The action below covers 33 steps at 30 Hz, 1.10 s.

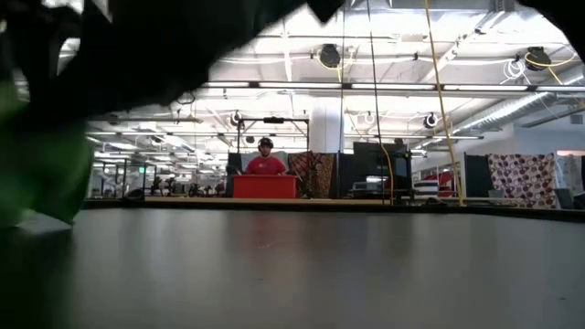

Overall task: Roll towel into tight, uniform cylinder
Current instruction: Fold the green towel

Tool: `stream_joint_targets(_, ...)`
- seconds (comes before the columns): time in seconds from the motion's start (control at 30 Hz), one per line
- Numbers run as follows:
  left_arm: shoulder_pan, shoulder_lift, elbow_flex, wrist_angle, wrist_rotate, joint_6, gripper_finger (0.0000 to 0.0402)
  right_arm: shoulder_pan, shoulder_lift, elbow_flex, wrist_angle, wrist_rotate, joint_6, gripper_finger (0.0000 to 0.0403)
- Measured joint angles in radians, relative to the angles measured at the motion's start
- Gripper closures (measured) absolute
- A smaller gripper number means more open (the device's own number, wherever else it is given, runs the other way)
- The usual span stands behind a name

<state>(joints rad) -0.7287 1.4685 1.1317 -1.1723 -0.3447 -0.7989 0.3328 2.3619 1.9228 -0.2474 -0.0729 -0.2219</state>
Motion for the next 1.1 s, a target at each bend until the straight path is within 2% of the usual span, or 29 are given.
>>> stream_joint_targets(0.3, -0.062, -0.229, 0.005, 0.002, -0.205, -0.085, 0.0201, -0.011, -0.244, 0.000, -0.093, -0.003, -0.122, 0.0402)
stream_joint_targets(0.57, -0.086, -0.261, -0.005, 0.023, -0.344, -0.085, 0.0201, -0.056, -0.440, 0.000, -0.069, 0.000, -0.182, 0.0403)
stream_joint_targets(0.73, -0.085, -0.260, -0.094, 0.141, -0.389, -0.078, 0.0201, -0.100, -0.539, 0.000, -0.079, 0.008, -0.183, 0.0403)
stream_joint_targets(0.93, -0.085, -0.260, -0.242, 0.358, -0.420, -0.077, 0.0201, -0.161, -0.656, 0.000, -0.198, 0.146, -0.165, 0.0403)
stream_joint_targets(1.1, -0.083, -0.260, -0.339, 0.492, -0.456, -0.079, 0.0201, -0.241, -0.707, 0.001, -0.336, 0.206, -0.089, 0.0402)
